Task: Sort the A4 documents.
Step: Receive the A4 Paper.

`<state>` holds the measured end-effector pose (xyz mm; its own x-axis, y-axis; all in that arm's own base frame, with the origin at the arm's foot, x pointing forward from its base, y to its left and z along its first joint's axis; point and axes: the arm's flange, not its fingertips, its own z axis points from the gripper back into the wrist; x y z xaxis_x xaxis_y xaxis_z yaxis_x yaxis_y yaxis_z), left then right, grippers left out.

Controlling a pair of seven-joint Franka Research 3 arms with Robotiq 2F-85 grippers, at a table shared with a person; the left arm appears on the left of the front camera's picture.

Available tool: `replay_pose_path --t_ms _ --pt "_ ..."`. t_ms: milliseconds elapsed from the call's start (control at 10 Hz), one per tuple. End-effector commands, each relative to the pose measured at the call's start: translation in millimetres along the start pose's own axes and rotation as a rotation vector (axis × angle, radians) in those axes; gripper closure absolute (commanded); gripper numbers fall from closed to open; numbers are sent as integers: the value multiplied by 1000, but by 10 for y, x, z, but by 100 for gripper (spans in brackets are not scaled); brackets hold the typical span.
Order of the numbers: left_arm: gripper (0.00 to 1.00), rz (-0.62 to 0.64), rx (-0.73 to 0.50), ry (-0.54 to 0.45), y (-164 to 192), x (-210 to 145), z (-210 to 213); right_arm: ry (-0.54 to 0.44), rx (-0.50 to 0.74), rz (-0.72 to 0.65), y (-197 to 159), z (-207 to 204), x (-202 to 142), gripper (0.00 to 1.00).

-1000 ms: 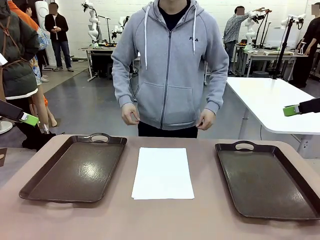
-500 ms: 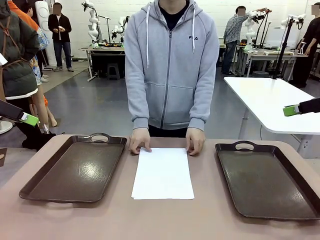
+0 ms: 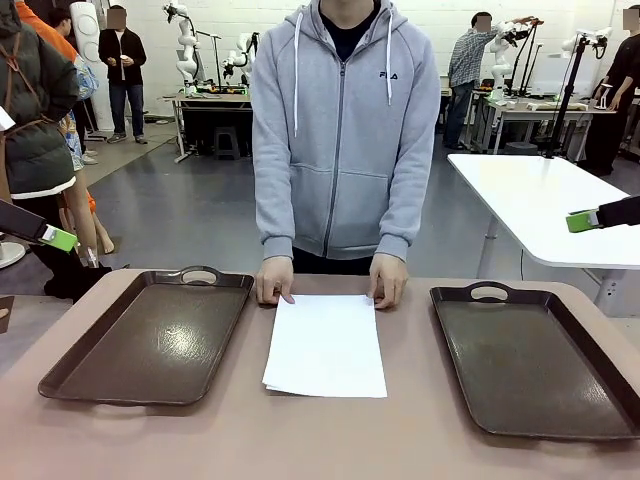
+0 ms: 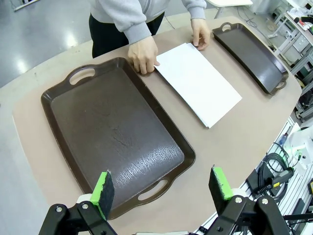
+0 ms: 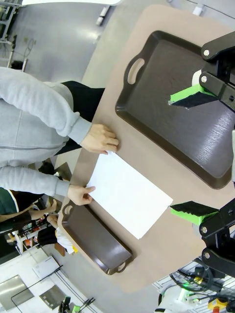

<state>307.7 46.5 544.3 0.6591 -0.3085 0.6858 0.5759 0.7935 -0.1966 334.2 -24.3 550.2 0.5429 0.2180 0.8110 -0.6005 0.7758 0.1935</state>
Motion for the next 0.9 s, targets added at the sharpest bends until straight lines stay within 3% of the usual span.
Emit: replay_pose_path --t_ms 0,800 --pt "0 -1 -6 0 2 -1 -7 -1 8 0 -2 -9 -5 0" --pt "0 -1 -6 0 2 -1 -7 -1 8 0 -2 -9 -5 0"
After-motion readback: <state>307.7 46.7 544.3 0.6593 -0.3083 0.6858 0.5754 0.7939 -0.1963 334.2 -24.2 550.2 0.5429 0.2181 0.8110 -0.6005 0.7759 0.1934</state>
